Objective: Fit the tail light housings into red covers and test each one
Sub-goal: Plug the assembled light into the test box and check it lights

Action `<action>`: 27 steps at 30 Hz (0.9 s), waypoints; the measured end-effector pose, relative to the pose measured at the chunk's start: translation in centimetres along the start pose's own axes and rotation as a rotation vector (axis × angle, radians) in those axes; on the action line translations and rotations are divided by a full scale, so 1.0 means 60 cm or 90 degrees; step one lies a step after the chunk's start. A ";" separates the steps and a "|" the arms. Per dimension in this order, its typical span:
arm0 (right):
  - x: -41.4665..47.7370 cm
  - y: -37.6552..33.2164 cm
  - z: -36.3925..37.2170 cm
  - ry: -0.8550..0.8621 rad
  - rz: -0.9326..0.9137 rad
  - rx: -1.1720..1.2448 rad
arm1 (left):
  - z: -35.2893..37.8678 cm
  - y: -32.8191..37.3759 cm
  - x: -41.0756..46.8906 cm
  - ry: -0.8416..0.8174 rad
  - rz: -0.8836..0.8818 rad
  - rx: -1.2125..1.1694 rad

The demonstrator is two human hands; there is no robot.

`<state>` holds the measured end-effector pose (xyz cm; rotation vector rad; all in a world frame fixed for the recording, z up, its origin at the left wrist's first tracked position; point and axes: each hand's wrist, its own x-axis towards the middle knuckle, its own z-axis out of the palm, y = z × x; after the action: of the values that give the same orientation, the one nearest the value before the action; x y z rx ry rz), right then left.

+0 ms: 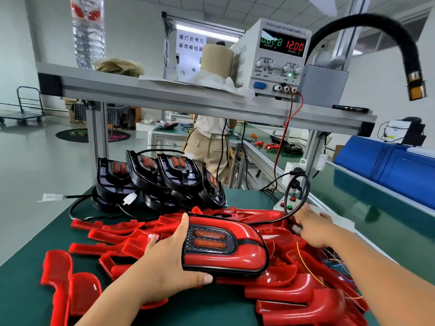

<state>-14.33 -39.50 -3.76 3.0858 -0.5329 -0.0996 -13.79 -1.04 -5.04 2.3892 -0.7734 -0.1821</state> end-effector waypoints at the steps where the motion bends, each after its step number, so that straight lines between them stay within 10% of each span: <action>1: 0.005 0.000 0.002 0.002 -0.003 -0.012 | 0.000 -0.002 0.001 -0.002 0.002 0.000; 27: 0.001 -0.025 -0.033 0.000 0.048 -0.071 | 0.004 -0.008 0.004 -0.003 0.023 0.020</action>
<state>-13.62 -38.12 -1.82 2.9542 -0.6202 -0.1235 -13.44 -0.97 -5.50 2.4035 -0.8272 -0.1616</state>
